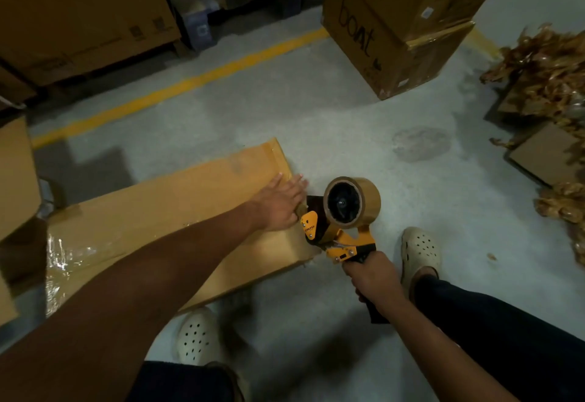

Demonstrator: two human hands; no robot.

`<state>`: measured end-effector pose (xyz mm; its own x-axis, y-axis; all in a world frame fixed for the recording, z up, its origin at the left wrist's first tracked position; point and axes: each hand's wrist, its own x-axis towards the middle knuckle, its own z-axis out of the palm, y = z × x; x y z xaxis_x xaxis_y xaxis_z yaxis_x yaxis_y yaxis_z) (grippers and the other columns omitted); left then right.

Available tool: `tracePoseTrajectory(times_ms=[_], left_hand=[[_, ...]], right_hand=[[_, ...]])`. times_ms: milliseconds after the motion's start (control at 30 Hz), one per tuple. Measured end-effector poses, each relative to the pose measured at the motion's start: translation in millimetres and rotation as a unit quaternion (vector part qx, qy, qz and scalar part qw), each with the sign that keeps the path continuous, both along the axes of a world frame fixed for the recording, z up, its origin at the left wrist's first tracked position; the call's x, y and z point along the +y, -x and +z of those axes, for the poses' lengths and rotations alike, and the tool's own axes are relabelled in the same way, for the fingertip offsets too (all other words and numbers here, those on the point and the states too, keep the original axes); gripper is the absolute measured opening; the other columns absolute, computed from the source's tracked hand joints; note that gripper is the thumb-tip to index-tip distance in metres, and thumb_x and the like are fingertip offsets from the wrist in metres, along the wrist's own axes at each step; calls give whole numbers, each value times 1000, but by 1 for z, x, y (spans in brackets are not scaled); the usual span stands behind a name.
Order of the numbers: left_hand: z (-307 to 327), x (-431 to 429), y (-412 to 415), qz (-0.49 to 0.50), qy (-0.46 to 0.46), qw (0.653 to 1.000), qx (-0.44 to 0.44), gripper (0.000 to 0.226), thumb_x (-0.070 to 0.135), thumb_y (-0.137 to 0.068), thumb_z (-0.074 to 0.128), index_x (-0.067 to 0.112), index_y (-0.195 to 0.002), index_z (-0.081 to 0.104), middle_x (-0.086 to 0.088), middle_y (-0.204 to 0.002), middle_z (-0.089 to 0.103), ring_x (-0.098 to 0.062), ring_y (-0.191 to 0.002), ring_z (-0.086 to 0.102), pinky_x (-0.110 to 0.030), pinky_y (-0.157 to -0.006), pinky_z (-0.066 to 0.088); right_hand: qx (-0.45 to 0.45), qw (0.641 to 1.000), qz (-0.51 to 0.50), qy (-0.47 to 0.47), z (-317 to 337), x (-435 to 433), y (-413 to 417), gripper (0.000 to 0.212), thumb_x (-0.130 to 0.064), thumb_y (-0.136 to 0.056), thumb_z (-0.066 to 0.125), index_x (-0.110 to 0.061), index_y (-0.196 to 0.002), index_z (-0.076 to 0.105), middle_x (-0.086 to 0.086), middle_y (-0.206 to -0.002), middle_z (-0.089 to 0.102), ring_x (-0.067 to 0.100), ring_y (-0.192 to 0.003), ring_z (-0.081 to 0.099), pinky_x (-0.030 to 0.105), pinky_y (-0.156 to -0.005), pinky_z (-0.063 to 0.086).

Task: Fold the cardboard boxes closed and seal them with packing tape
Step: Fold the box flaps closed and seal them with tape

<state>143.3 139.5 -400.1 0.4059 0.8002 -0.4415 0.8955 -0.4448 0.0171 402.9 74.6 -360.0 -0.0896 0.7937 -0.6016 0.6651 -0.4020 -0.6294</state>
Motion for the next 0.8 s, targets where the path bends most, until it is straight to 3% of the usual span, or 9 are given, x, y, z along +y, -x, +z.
tracePoseTrajectory(times_ms=[100, 167, 233, 300, 433, 533, 800], left_hand=[[-7, -30, -6, -33, 3, 998, -60, 74, 46, -96, 37, 11, -157, 15, -15, -165, 7, -24, -153, -9, -52, -123, -6], [-13, -45, -4, -22, 5, 996, -89, 93, 67, -91, 37, 13, -158, 4, -13, -165, -4, -25, -151, -17, -51, -120, -12], [-17, -51, -5, -29, 6, 997, -68, 120, 89, -75, 39, 14, -158, -3, -10, -163, -15, -28, -149, -21, -53, -118, -13], [-19, -51, -7, -35, 8, 999, -27, 131, 93, -66, 43, 13, -158, -4, -10, -161, -19, -29, -148, -22, -55, -118, -12], [-17, -55, -11, -14, -10, 1000, 0, 124, 84, -72, 45, 8, -157, -3, -16, -164, -14, -29, -150, -20, -58, -120, -5], [-15, -56, -13, -15, -21, 1000, 6, 120, 81, -77, 41, 5, -155, -9, -14, -160, -22, -30, -150, -19, -59, -120, 1], [-16, -58, -15, -3, -28, 1000, 7, 121, 81, -75, 43, 8, -157, -9, -11, -162, -23, -29, -150, -20, -59, -120, 3]], right_hand=[[-4, 1000, -16, 12, 0, 0, -1, 23, -26, -80, 66, -6, -72, 60, 5, -54, 56, 18, -45, 53, 28, -46, 47], [-2, 1000, -23, 20, -1, 0, -2, 23, -27, -79, 66, -5, -72, 61, 6, -54, 57, 19, -45, 54, 29, -47, 48], [8, 999, -31, 27, 0, -2, -3, 23, -27, -79, 66, -6, -71, 61, 7, -54, 58, 20, -45, 54, 31, -48, 48], [22, 998, -41, 32, 0, -3, -3, 20, -25, -78, 66, -7, -70, 61, 7, -54, 57, 20, -46, 53, 31, -48, 47], [27, 998, -39, 37, 2, -7, -6, 17, -21, -79, 65, -8, -69, 60, 7, -54, 57, 20, -46, 52, 29, -47, 47], [35, 997, -42, 46, 2, -13, -11, 15, -18, -80, 65, -10, -68, 58, 5, -53, 54, 17, -46, 50, 28, -46, 45], [-3, 999, -26, 36, -2, -34, -23, 17, -21, -76, 64, -12, -64, 59, 3, -51, 54, 20, -48, 53, 33, -50, 47]])
